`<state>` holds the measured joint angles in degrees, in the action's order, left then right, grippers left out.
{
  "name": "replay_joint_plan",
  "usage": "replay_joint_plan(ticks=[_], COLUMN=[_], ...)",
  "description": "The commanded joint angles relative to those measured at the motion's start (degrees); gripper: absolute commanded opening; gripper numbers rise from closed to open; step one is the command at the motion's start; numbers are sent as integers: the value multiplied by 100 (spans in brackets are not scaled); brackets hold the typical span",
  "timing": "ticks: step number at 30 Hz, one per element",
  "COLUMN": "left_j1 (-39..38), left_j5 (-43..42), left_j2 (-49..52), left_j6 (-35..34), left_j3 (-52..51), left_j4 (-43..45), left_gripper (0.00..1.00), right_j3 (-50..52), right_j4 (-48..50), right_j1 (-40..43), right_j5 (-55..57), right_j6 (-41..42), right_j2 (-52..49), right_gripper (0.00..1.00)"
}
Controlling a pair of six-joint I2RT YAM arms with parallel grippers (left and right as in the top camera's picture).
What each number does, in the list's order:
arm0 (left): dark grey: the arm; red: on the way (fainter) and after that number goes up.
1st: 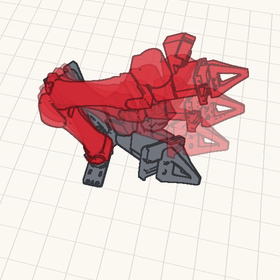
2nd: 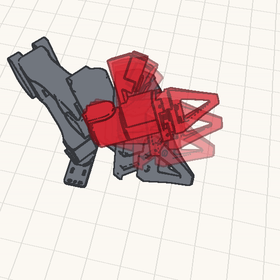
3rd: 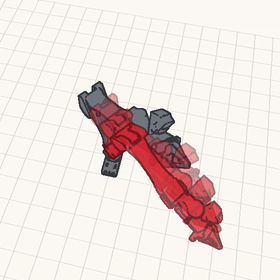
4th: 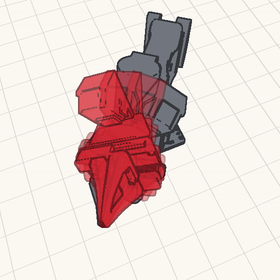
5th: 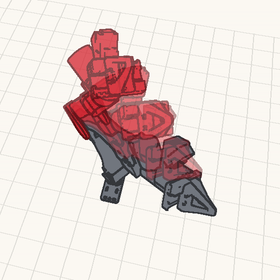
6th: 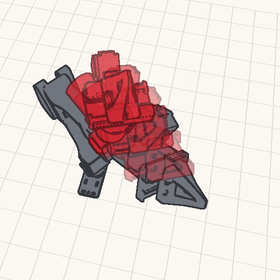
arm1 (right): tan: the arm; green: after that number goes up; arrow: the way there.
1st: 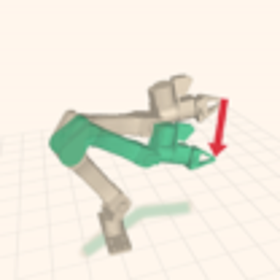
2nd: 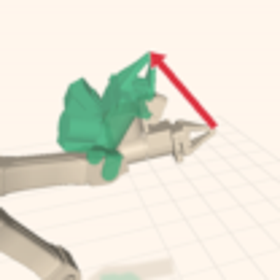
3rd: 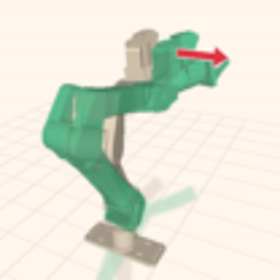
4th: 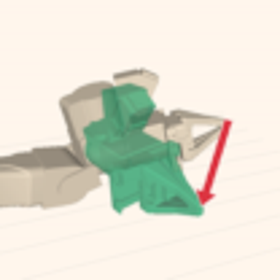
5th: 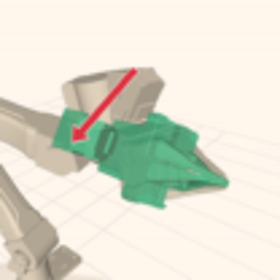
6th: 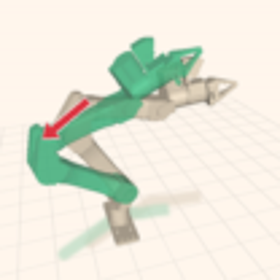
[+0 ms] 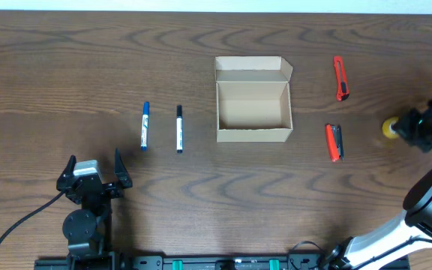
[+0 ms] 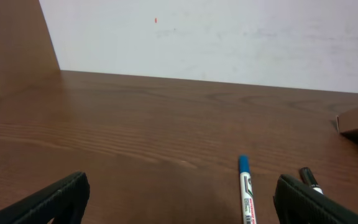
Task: Pack container
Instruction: 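Carry the tape roll into the cardboard box and release it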
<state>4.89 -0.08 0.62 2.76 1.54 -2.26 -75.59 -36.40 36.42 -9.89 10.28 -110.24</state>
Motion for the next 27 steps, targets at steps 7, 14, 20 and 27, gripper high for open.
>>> replay_joint_plan(ticks=[7, 14, 20, 27], left_j1=[35, 35, 35, 35], left_j5=[26, 26, 26, 26], left_j2=[-37, -37, -37, -37], left_j6=[-61, -61, -61, -61], left_j3=[-127, -127, -127, -127], left_j4=[-210, -210, -210, -212], left_gripper=[95, 95, 95, 95], right_j3=[-3036, -4520, -4470, -3886], right_j4=[-1567, -2511, -2806, -2909], right_j1=[-992, -2634, -3746, -4730], right_j5=[-1622, -1244, -1067, -649], right_j6=[-188, -756, -881, -887], right_j2=[26, 26, 17, 7], right_gripper=[1, 1, 2, 1])
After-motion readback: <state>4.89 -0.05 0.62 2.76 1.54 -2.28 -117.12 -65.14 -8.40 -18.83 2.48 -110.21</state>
